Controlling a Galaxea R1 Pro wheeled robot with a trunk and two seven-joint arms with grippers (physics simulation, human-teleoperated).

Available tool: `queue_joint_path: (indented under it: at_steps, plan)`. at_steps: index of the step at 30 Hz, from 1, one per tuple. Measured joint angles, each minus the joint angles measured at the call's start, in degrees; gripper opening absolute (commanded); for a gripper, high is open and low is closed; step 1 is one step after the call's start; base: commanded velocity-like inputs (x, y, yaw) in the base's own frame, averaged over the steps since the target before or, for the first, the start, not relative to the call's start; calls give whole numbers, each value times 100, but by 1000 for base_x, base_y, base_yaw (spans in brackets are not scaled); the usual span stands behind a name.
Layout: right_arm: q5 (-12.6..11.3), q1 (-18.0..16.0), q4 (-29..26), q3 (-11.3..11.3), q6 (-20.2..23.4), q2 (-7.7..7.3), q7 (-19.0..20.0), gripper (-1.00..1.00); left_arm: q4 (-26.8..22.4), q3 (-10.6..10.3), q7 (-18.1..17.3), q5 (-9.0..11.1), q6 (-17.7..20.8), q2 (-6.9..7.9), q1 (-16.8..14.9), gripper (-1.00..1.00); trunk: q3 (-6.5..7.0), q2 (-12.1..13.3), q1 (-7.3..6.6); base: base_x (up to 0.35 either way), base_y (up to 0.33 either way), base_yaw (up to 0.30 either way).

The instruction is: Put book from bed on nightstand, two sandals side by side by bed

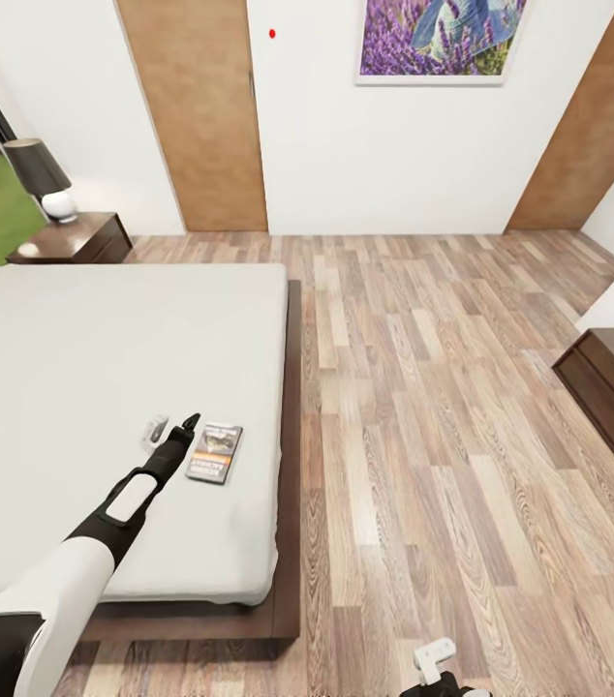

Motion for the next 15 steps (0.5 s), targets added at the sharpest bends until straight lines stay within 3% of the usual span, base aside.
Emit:
queue_joint_path:
  at_steps: [15]
  plan:
    - [0, 0, 0, 0, 0, 0, 1, 100, -513, 2, 8, 30, 6, 14, -9, 100, -141, 0, 0, 0, 0, 0]
